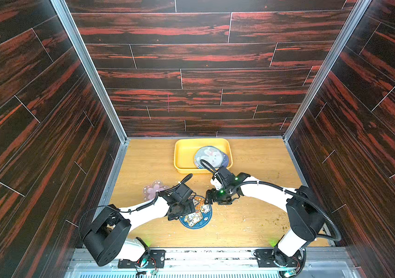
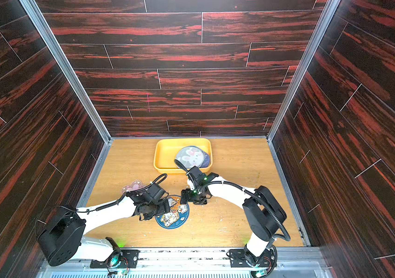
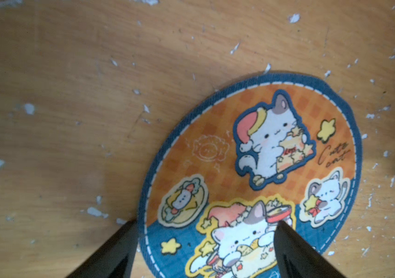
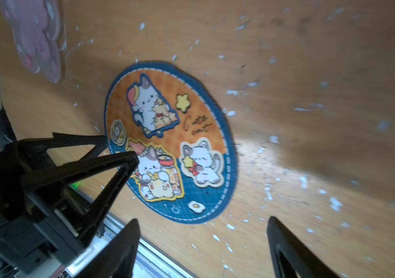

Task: Put the coasters into the storage box
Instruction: Move the coaster to the center of the board.

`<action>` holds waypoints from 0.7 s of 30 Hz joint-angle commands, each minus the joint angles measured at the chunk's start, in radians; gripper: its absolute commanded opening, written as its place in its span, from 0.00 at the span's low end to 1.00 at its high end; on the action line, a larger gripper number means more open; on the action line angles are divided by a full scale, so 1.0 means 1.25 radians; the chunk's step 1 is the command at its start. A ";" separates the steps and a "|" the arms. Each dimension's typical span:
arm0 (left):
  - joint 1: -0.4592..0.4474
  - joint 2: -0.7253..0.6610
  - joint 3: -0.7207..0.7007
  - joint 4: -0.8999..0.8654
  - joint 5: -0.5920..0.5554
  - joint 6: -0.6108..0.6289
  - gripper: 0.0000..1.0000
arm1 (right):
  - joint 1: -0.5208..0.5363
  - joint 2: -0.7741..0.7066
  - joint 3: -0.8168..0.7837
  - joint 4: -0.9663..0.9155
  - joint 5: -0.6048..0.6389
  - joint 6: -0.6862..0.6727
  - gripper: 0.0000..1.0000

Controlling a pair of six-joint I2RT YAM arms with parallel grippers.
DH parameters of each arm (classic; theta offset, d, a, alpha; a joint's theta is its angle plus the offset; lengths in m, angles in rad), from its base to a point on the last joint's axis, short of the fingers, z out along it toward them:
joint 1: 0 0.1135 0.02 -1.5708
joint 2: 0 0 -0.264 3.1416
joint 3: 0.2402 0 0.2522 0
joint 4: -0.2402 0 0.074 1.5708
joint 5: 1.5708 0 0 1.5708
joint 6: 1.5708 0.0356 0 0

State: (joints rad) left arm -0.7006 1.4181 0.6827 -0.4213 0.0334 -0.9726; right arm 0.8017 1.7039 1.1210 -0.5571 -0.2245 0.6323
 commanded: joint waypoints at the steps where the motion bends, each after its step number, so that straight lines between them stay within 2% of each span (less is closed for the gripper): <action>1: -0.005 0.033 -0.033 -0.015 0.031 -0.009 0.89 | 0.018 0.043 -0.005 0.019 0.003 0.017 0.81; 21: -0.005 0.034 -0.047 0.017 0.041 -0.018 0.87 | 0.050 0.128 -0.027 0.079 0.020 0.041 0.72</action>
State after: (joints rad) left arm -0.7006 1.4185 0.6777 -0.4065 0.0349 -0.9771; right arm 0.8497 1.8183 1.0985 -0.4583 -0.2058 0.6655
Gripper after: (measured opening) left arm 0.871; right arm 0.722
